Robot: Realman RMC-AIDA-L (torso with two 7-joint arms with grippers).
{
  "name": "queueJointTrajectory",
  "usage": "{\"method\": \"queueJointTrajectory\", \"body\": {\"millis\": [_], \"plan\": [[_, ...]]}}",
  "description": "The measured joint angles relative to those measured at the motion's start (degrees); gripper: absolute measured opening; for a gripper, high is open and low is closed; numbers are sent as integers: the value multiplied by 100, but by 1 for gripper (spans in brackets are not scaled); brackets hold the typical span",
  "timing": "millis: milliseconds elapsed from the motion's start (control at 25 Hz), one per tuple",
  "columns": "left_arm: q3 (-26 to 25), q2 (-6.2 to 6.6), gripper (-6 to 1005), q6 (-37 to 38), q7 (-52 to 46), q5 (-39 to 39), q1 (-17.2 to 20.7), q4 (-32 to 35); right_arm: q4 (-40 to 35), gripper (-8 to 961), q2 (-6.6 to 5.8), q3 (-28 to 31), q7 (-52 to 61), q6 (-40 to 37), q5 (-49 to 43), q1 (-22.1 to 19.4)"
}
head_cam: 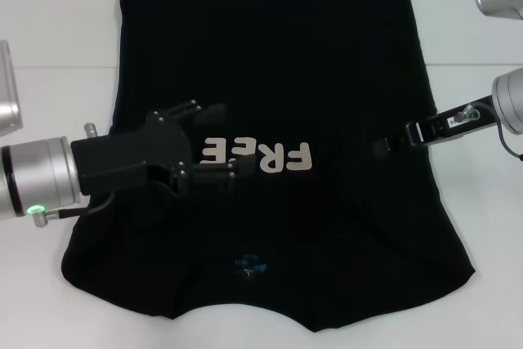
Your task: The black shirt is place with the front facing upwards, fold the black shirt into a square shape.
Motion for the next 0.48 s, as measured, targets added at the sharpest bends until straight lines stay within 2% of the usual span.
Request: {"method": "queueJointTrajectory", "body": {"millis": [40, 240, 320, 480], "plan": [[-48, 6, 948, 1, -2, -1, -1, 1, -35, 92, -26, 46, -9, -42, 71, -19], [-164, 45, 947, 2, -10, -5, -33, 3, -82, 318, -145, 186, 0, -82, 198, -122], [-195, 52, 947, -32, -11, -6, -37, -6, -70, 363, -187, 322, -5, -54, 206, -209], [-321, 101, 947, -80, -133, 5, -4, 6, -42, 454, -185, 706, -203, -29, 301, -457]]}}
